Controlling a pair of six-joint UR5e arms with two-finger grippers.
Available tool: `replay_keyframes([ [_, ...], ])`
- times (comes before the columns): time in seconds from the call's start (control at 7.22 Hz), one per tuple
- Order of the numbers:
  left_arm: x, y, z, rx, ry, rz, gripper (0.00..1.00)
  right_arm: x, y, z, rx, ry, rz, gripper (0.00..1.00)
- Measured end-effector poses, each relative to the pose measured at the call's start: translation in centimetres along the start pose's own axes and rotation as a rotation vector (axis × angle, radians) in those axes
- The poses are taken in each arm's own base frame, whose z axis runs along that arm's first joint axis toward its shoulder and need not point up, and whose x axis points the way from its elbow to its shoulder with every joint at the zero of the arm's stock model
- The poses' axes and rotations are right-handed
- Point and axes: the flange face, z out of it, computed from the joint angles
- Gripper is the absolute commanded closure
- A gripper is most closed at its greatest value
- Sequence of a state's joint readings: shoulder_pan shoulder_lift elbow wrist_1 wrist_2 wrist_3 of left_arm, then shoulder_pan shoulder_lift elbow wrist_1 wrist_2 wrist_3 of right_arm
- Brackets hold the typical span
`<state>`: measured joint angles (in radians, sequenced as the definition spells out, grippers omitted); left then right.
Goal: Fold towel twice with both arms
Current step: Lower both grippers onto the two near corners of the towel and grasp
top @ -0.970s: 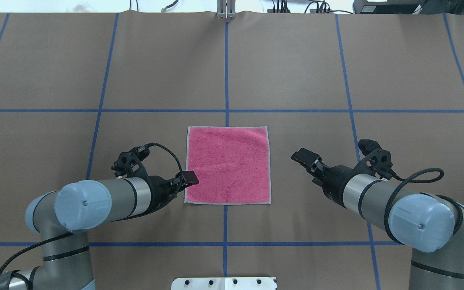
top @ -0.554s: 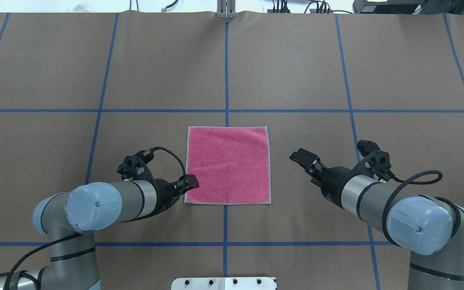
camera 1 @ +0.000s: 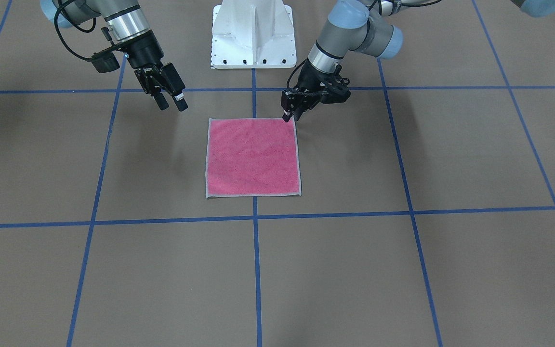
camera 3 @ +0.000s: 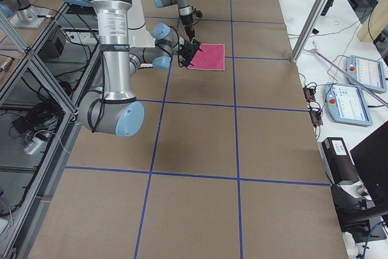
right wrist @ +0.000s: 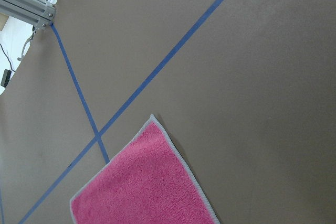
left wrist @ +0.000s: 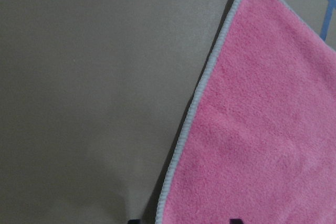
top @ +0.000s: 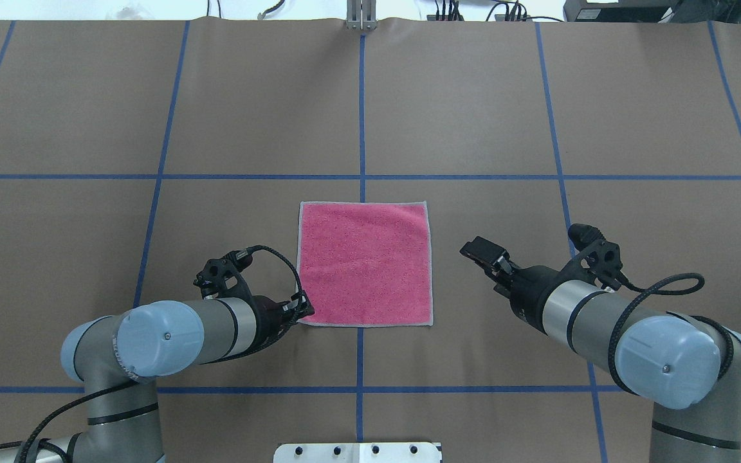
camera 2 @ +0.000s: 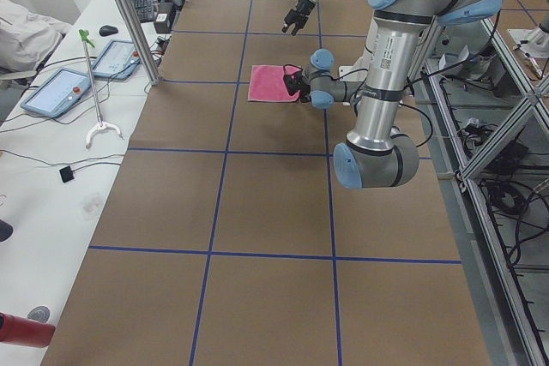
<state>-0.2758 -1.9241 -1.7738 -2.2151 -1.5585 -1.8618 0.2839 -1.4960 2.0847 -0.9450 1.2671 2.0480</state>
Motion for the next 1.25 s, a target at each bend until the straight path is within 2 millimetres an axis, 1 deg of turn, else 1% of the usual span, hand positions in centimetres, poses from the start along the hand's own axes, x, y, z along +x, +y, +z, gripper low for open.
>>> replay_keyframes([
  [0.42, -0.5, 0.0, 0.1, 0.000, -0.009, 0.008, 0.59, 0.0, 0.0, 0.0, 0.002, 0.000, -0.001, 0.01],
  [0.69, -0.7, 0.1, 0.1, -0.001, -0.011, 0.011, 0.95, 0.1, 0.1, 0.1, 0.001, 0.000, -0.002, 0.01],
  [0.83, -0.7, 0.1, 0.2, -0.002, -0.012, 0.012, 1.00, 0.1, 0.2, 0.1, 0.000, 0.001, -0.003, 0.01],
  [1.11, -0.8, 0.4, 0.2, -0.005, -0.014, 0.014, 1.00, 0.4, 0.6, 0.2, -0.004, 0.007, -0.014, 0.00],
  [1.25, -0.8, 0.4, 0.2, -0.006, -0.014, 0.014, 1.00, 0.9, 1.3, 0.3, -0.009, 0.018, -0.028, 0.01],
])
